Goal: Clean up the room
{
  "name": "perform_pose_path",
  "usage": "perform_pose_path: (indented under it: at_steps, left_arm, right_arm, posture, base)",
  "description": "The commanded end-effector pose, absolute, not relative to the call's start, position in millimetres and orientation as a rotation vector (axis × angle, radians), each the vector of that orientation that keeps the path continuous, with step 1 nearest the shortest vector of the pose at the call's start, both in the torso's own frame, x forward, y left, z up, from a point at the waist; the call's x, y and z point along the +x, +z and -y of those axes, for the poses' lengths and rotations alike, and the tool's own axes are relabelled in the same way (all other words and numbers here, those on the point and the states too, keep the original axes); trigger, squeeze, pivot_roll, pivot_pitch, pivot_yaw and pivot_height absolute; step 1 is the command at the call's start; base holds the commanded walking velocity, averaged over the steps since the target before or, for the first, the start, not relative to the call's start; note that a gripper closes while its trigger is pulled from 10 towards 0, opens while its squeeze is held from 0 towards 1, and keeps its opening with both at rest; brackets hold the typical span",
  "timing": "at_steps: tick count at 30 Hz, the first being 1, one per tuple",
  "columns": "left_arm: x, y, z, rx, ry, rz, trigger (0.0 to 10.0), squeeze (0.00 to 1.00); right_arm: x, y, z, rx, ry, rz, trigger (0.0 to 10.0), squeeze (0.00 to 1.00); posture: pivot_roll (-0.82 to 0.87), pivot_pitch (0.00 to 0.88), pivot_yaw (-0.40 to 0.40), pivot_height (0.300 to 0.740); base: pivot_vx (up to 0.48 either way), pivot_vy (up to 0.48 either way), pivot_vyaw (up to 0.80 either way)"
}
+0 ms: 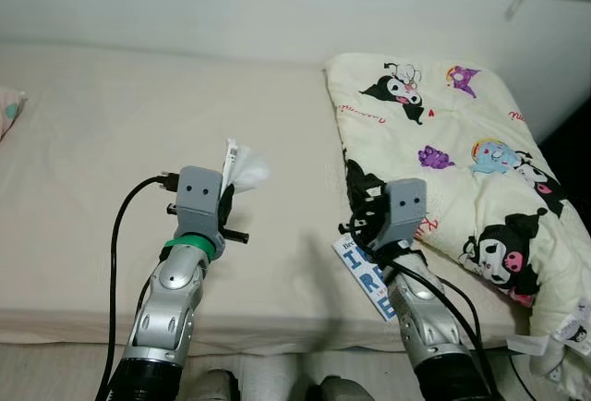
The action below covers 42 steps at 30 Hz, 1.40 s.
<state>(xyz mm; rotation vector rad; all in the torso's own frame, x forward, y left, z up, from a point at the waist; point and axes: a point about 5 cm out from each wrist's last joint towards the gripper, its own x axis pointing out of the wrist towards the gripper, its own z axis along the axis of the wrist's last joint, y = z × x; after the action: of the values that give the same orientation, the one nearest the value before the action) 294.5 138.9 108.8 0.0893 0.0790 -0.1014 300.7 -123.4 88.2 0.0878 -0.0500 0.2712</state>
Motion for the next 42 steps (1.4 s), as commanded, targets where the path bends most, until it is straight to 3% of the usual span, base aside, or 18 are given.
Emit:
perform_pose_path:
  at_steps: [1,38,42]
  left_arm:
    - [294.0,103.1,-137.5,0.088,-0.11,-0.102,10.0,0.0]
    - [293.9,102.6,-140.8,0.101,-0.099,-0.106,10.0,0.0]
    - [293.6,101.1,-139.6,0.113,-0.113,-0.119,10.0,0.0]
  right_arm:
    - [299.8,83.8,123.9,0.086,0.266,0.033,10.0,0.0]
    - [300.9,77.3,122.3,0.061,0.278,0.013,10.0,0.0]
    - [300.9,75.3,123.9,0.068,0.272,0.002,10.0,0.0]
  posture:
    - [0.01,0.0,-0.005,0.72]
    - [0.02,0.0,-0.001,0.72]
    - [0.02,0.0,0.001,0.72]
  base:
    - [-0.251,0.0,0.0]
    - [-0.334,0.0,0.0]
    - [0.0,0.0,0.77]
